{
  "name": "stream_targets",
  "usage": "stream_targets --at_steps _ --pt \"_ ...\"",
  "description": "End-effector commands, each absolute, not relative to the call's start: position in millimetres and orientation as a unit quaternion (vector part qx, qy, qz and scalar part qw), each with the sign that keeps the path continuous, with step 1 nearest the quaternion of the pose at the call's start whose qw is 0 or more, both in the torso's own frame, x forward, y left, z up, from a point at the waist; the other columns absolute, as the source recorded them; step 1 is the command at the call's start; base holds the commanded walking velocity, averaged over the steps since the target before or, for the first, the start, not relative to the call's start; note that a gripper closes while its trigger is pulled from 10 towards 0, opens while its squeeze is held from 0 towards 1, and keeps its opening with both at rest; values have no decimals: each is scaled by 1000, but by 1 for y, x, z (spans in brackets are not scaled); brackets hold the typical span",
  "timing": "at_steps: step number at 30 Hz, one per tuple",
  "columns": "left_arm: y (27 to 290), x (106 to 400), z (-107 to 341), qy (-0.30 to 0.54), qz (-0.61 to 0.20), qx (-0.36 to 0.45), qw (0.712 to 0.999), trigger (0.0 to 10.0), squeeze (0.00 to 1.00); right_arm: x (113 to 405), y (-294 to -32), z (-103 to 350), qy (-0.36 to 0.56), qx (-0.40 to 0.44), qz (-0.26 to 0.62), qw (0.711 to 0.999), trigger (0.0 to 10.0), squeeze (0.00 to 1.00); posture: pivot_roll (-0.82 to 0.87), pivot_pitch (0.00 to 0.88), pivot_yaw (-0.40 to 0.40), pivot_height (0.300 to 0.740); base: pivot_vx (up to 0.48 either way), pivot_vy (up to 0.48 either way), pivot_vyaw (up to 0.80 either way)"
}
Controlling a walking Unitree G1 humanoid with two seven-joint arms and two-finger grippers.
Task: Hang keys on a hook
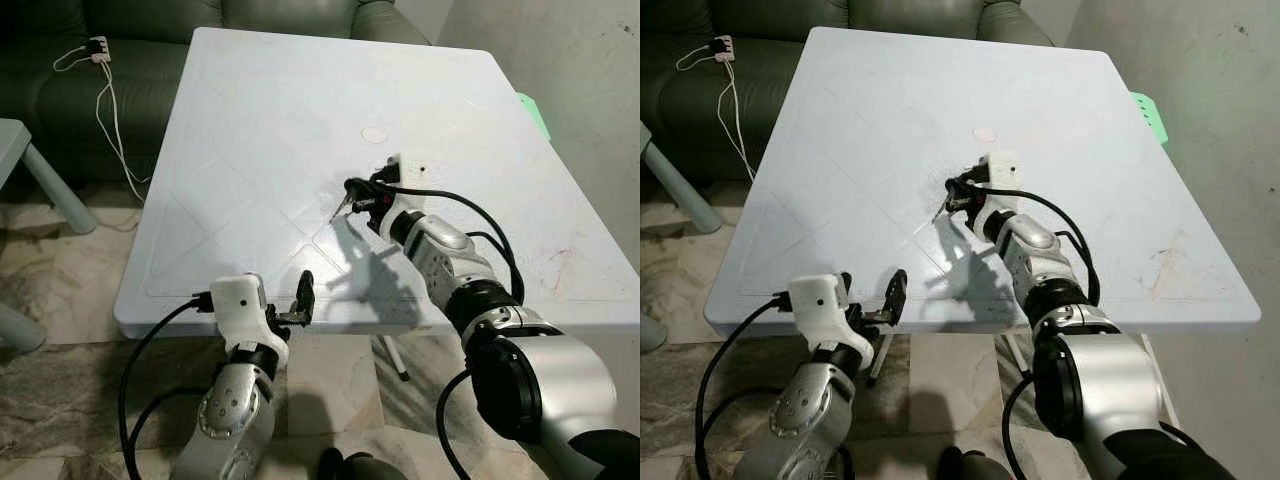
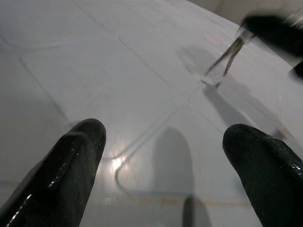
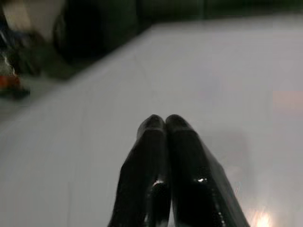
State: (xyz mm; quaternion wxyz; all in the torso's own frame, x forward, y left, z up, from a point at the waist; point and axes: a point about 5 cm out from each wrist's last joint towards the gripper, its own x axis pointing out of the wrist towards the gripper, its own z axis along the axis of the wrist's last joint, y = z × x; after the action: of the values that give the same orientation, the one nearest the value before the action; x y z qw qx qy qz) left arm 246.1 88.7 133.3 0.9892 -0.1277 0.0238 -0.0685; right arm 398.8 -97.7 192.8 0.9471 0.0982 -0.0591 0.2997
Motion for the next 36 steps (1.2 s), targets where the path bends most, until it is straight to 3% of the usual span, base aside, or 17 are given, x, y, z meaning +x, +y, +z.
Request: stream_targets --at_steps 1,4,7,8,10,13,18,22,36 --pt "86 251 134 26 -63 -156 985 10000 0 400 -115 211 -112 103 290 945 10000 0 107 165 -181 740 0 0 0" --pt "91 259 136 18 -60 -151 987 10000 0 402 -125 221 -119 190 273 936 10000 0 95 159 -174 740 0 0 0" --pt "98 267 141 6 -59 -142 988 10000 0 400 -133 226 -133 218 267 929 10000 0 84 154 -171 740 0 0 0" --pt "100 269 142 2 -58 -140 988 10000 0 400 -135 226 -136 216 262 931 10000 0 84 154 -171 740 0 0 0" --pt "111 281 150 -23 -54 -119 991 10000 0 394 -141 223 -161 99 231 954 10000 0 74 146 -165 740 0 0 0" --pt "121 291 158 -41 -45 -107 992 10000 0 387 -149 222 -189 50 198 960 10000 0 64 134 -156 740 0 0 0" --pt "126 294 163 -57 -41 -97 993 10000 0 376 -160 213 -200 55 147 967 10000 0 58 116 -144 740 0 0 0" --pt "126 292 161 -62 -46 -96 992 10000 0 348 -176 186 -204 37 65 976 10000 0 49 94 -124 740 0 0 0" --pt "120 286 127 -38 -60 -97 993 10000 0 295 -175 139 -144 14 51 988 10000 0 23 73 -78 740 0 0 0"
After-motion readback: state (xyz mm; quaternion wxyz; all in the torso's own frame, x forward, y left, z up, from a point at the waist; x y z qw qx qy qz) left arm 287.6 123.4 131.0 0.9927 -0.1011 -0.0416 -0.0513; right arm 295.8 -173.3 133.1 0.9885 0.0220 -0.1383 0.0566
